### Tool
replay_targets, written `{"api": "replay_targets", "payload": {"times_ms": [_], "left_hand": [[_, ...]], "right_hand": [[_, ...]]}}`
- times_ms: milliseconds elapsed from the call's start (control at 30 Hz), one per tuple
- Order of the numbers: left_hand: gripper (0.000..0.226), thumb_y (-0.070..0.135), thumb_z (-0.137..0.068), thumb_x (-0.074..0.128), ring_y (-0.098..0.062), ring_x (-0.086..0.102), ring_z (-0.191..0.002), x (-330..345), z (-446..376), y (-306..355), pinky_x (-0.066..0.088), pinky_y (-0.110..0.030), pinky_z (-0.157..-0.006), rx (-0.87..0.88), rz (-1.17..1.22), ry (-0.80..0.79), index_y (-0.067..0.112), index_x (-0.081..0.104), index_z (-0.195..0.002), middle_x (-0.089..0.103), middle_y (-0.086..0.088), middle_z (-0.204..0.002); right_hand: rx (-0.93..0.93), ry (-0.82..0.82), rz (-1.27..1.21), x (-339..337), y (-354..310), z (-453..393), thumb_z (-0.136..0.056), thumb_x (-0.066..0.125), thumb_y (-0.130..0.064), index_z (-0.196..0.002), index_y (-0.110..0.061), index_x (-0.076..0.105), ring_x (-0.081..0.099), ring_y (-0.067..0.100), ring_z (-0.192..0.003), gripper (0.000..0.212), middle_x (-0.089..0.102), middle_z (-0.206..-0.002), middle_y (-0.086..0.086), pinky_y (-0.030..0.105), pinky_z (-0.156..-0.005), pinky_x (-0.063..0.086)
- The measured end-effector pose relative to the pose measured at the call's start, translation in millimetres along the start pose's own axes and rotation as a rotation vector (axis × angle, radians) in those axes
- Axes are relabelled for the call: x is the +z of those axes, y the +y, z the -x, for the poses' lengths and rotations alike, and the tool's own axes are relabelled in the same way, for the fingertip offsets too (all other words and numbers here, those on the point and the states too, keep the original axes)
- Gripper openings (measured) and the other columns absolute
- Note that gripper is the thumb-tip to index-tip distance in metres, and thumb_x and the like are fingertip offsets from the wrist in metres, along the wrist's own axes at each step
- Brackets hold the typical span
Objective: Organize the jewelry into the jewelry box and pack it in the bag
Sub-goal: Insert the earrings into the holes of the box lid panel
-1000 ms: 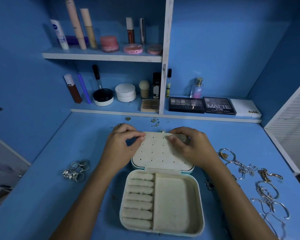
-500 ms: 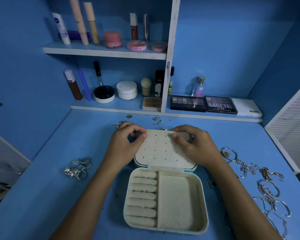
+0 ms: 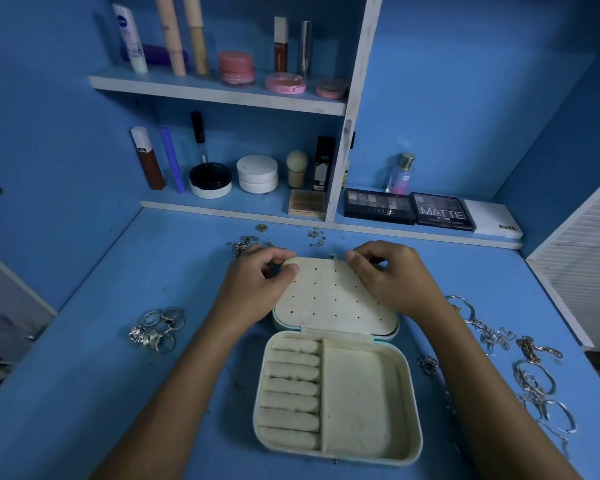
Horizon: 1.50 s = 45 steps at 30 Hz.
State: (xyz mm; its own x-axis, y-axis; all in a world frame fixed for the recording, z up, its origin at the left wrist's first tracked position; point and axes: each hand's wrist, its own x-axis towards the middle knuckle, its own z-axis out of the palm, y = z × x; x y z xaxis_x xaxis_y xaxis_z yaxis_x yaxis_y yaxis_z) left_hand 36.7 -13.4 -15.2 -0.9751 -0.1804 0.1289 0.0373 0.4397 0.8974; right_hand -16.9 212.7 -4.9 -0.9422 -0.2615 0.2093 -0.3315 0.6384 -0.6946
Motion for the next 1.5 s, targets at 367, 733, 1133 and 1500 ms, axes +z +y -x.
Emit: {"api": "replay_targets", "payload": {"times_ms": [367,733,1133,1500], "left_hand": [[0.014,0.023,-0.088,0.071,0.003,0.058,-0.081,2.1,-3.0,-3.7,0.041,-0.003,-0.071,0.010,-0.030,0.000,0.029,0.073,-0.100,0.061,0.014,-0.099],[0.014,0.023,-0.088,0.070,0.007,0.056,-0.085,1.9,-4.0,-4.0,0.040,-0.002,-0.072,0.013,-0.051,-0.007,0.028,0.073,-0.101,0.059,0.014,-0.099],[0.015,0.021,-0.089,0.070,0.008,0.055,-0.087,2.2,-4.3,-2.1,0.040,-0.003,-0.073,0.028,-0.071,-0.004,0.024,0.073,-0.102,0.059,0.013,-0.098],[0.014,0.023,-0.089,0.069,0.009,0.055,-0.089,1.0,-2.7,0.2,0.040,-0.001,-0.073,0.016,-0.062,-0.018,0.027,0.072,-0.103,0.060,0.013,-0.102]], "right_hand": [[-0.028,-0.149,0.171,5.4,-3.6,-54.2,-0.095,0.065,-0.023,-0.098,-0.020,0.076,0.057,-0.003,-0.076,0.012,0.072,-0.089,-0.008,0.004,-0.066,0.040],[-0.134,-0.221,0.338,14.0,-2.0,-76.2,-0.091,0.069,-0.027,-0.097,-0.032,0.077,0.062,0.013,-0.081,0.011,0.071,-0.092,-0.006,0.036,-0.077,0.056],[-0.110,-0.269,0.400,18.4,-6.6,-83.8,-0.091,0.066,-0.029,-0.095,-0.029,0.072,0.063,0.018,-0.083,0.007,0.067,-0.086,-0.007,0.038,-0.077,0.057],[0.023,-0.155,0.123,3.3,-10.1,-68.3,-0.080,0.069,-0.011,-0.070,-0.022,0.064,0.057,0.003,-0.063,0.015,0.066,-0.071,-0.008,0.010,-0.054,0.043]]}}
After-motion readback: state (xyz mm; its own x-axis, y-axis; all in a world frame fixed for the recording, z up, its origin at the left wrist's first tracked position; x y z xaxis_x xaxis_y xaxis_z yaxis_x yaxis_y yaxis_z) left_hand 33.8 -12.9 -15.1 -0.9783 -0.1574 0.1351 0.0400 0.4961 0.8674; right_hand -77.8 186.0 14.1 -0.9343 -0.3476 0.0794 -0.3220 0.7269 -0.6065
